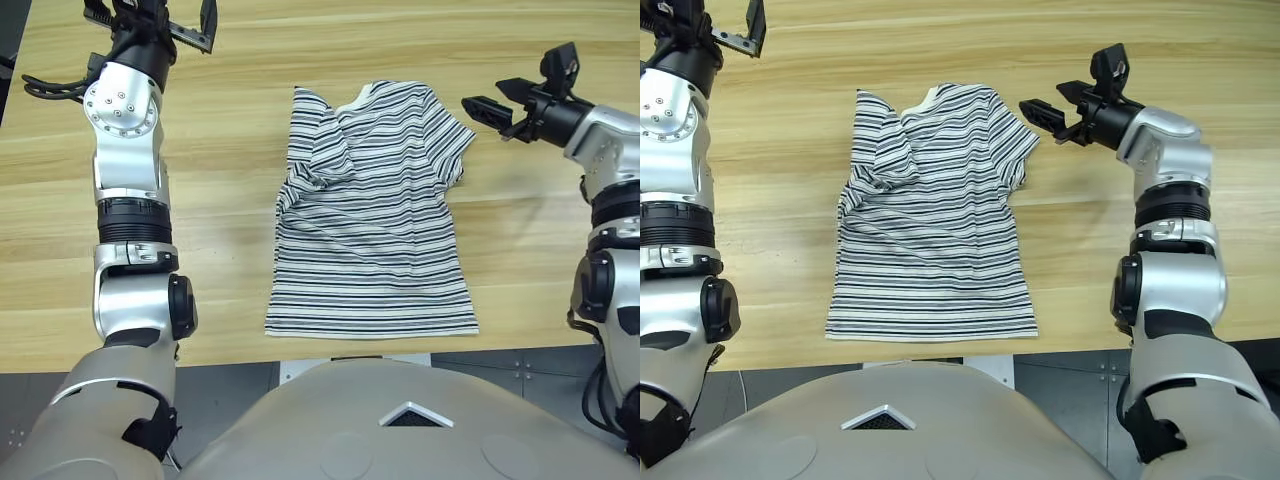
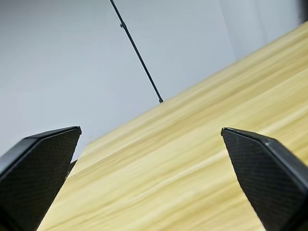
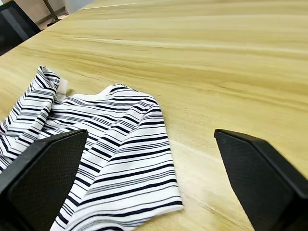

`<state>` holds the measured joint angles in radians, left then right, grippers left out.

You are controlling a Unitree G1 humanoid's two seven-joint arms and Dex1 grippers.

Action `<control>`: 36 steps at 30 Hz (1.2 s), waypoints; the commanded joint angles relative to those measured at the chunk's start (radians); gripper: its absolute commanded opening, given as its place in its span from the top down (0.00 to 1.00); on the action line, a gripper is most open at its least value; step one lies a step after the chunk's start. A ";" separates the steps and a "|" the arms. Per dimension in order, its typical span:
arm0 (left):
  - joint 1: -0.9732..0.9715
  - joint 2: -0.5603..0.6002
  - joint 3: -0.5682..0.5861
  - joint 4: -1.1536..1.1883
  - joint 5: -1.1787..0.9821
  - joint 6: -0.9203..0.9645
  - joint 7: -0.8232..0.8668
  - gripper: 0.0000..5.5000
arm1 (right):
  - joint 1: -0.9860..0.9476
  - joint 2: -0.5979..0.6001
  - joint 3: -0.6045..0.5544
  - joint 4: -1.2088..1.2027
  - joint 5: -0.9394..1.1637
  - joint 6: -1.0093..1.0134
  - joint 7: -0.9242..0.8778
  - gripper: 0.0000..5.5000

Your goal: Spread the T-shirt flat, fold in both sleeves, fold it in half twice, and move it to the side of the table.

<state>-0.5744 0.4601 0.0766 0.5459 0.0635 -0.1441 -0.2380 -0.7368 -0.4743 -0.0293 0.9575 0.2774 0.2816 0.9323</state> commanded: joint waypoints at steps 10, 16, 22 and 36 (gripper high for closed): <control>0.004 0.008 0.012 0.065 -0.007 -0.054 -0.009 0.00 | -0.062 0.117 -0.002 0.309 -0.156 -0.147 -0.235 0.12; 0.006 0.011 0.012 0.073 -0.010 -0.058 -0.019 0.00 | -0.026 0.124 -0.001 0.347 -0.210 -0.178 -0.255 0.12; 0.014 0.013 0.021 0.066 -0.025 -0.050 -0.028 0.00 | 0.000 0.133 0.024 0.338 -0.247 -0.179 -0.208 0.24; 0.018 0.007 0.021 0.041 -0.031 -0.032 -0.031 0.00 | 0.015 0.132 0.037 0.331 -0.274 -0.172 -0.194 0.67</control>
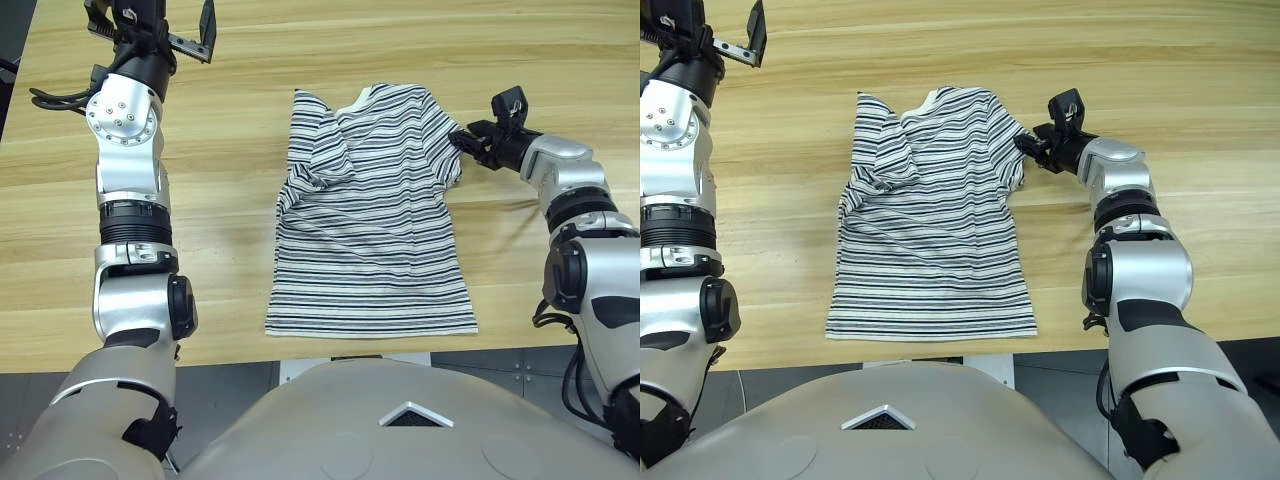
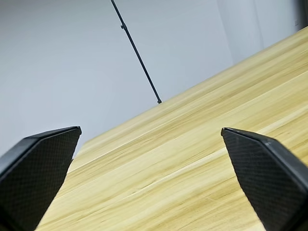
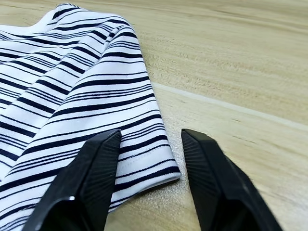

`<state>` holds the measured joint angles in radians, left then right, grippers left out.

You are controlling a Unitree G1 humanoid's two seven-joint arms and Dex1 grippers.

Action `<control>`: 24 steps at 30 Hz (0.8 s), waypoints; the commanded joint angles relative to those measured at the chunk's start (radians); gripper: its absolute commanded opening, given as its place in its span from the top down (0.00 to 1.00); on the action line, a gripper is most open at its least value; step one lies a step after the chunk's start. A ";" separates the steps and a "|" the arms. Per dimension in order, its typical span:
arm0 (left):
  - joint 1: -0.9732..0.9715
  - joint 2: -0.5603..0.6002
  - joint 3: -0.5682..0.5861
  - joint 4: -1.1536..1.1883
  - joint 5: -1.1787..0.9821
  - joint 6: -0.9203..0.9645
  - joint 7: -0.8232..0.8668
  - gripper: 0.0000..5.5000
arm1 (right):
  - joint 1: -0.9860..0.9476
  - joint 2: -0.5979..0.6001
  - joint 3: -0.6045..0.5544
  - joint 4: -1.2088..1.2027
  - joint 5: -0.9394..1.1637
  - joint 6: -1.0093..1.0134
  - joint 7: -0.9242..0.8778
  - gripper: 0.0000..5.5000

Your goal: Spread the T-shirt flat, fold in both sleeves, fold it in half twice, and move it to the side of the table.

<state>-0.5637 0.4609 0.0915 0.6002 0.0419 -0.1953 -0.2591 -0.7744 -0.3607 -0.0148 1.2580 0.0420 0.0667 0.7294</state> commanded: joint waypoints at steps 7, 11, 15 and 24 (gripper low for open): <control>0.012 0.004 0.009 -0.030 -0.018 0.034 -0.012 0.00 | 0.054 0.020 0.040 0.019 -0.050 0.045 0.027 0.88; 0.010 0.003 0.005 -0.035 -0.022 0.040 -0.010 0.00 | 0.052 0.018 0.044 0.016 -0.047 0.046 0.028 0.98; 0.008 0.000 0.002 -0.037 -0.023 0.045 -0.011 0.00 | 0.050 0.015 0.045 0.014 -0.045 0.047 0.030 0.98; 0.006 -0.003 -0.003 -0.033 -0.018 0.045 -0.010 0.00 | 0.018 0.000 0.030 -0.015 -0.030 0.030 0.037 0.98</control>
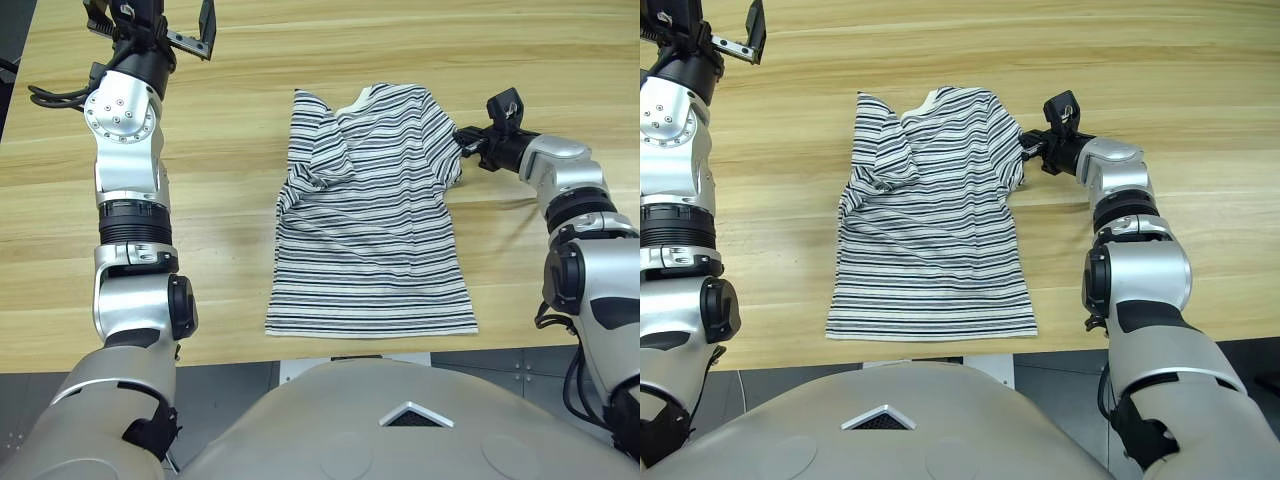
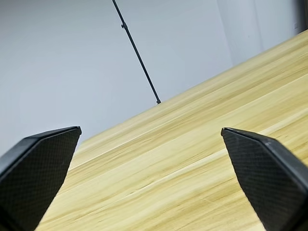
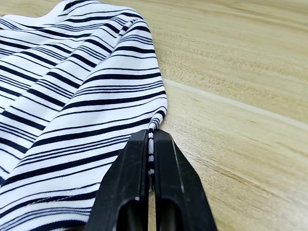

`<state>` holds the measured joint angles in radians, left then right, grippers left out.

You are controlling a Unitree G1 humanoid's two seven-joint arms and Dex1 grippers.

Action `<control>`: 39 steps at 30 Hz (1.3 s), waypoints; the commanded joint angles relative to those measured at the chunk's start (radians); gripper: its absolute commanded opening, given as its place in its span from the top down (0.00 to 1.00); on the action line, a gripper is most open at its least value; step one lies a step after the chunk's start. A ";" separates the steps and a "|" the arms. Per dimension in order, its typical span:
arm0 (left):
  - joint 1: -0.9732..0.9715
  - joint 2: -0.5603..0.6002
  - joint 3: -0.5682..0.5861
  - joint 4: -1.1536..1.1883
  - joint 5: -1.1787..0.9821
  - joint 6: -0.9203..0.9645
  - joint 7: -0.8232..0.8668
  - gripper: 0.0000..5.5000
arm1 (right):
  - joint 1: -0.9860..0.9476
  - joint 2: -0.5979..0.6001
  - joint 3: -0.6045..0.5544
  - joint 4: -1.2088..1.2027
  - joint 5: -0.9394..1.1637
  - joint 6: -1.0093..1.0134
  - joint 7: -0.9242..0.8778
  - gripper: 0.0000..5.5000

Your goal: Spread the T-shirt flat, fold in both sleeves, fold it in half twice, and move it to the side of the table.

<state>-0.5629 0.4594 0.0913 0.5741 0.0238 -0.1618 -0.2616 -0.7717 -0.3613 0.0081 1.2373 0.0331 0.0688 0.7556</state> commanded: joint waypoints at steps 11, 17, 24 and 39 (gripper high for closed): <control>-0.008 -0.007 -0.014 0.003 0.002 0.008 -0.013 0.00 | 0.007 -0.006 -0.001 -0.161 0.006 0.042 0.078 0.98; -0.014 -0.013 -0.018 0.012 0.005 0.006 -0.011 0.00 | 0.040 -0.013 -0.003 -0.318 0.025 0.088 0.092 0.98; -0.017 -0.016 -0.018 0.017 0.004 0.004 -0.015 0.00 | 0.141 0.003 0.043 -0.599 0.037 0.202 0.108 0.98; 0.000 -0.021 -0.012 0.011 0.002 0.003 -0.010 0.00 | 0.144 0.125 0.158 -0.559 0.010 0.216 0.058 0.98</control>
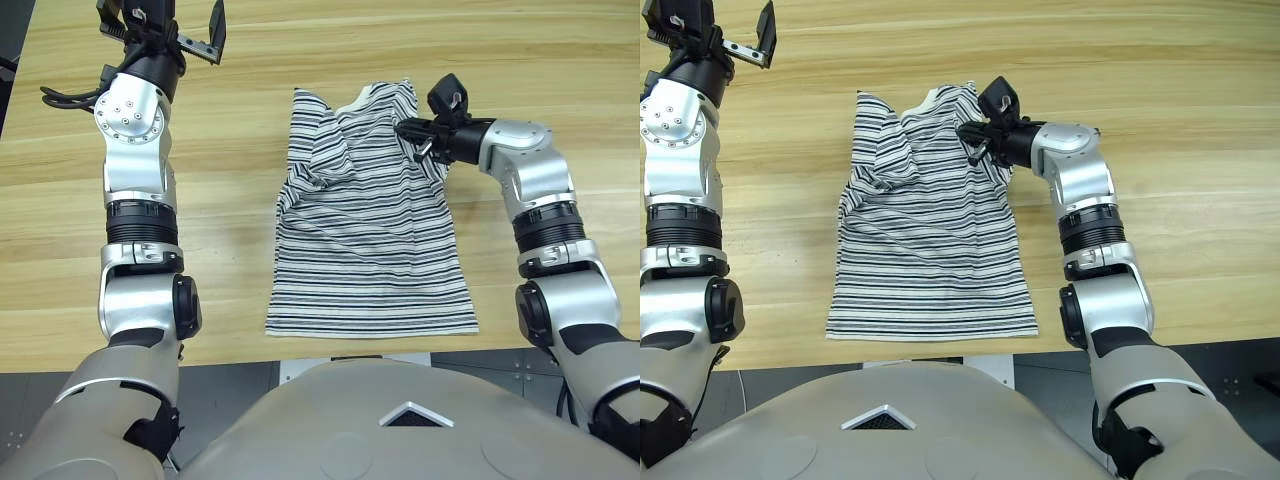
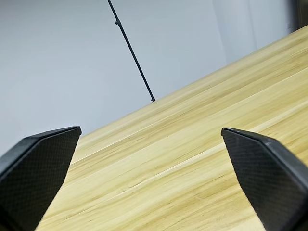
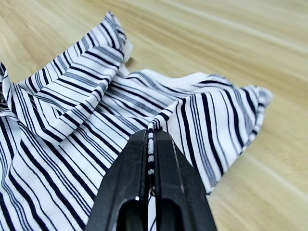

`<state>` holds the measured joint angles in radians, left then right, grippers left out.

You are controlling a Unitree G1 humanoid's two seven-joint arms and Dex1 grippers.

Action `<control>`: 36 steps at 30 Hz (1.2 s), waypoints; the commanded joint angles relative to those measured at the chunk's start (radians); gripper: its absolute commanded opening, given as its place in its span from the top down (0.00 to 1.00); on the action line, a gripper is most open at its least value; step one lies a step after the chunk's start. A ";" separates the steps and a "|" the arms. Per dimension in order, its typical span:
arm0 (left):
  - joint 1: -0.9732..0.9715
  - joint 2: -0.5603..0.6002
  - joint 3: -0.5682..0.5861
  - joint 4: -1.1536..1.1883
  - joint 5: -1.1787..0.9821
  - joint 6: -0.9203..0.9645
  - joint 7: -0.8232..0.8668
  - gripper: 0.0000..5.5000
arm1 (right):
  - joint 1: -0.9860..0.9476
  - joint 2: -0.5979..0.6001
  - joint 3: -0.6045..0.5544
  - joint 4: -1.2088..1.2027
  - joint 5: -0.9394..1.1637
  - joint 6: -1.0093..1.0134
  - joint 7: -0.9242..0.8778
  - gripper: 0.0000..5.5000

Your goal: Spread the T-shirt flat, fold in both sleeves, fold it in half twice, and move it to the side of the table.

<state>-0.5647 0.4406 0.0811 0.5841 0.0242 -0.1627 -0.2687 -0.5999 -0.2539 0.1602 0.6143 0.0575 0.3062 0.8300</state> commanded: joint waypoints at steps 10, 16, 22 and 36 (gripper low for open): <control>0.005 0.006 0.000 0.002 0.003 0.003 -0.005 0.00 | -0.082 0.041 -0.034 0.225 -0.008 -0.097 -0.033 0.74; -0.002 0.003 -0.003 0.003 0.004 0.008 -0.008 0.00 | -0.031 0.044 -0.010 0.079 0.019 -0.055 0.056 0.55; -0.008 0.003 -0.004 0.004 0.004 0.009 -0.009 0.00 | -0.013 0.041 -0.013 -0.003 0.040 0.003 0.071 0.35; -0.013 -0.007 -0.002 0.015 -0.001 0.006 -0.004 0.00 | -0.142 -0.030 -0.222 0.139 0.179 0.056 0.029 0.06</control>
<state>-0.5647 0.4388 0.0811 0.5875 0.0241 -0.1629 -0.2696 -0.6962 -0.2553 -0.0212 0.7004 0.2060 0.3378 0.8513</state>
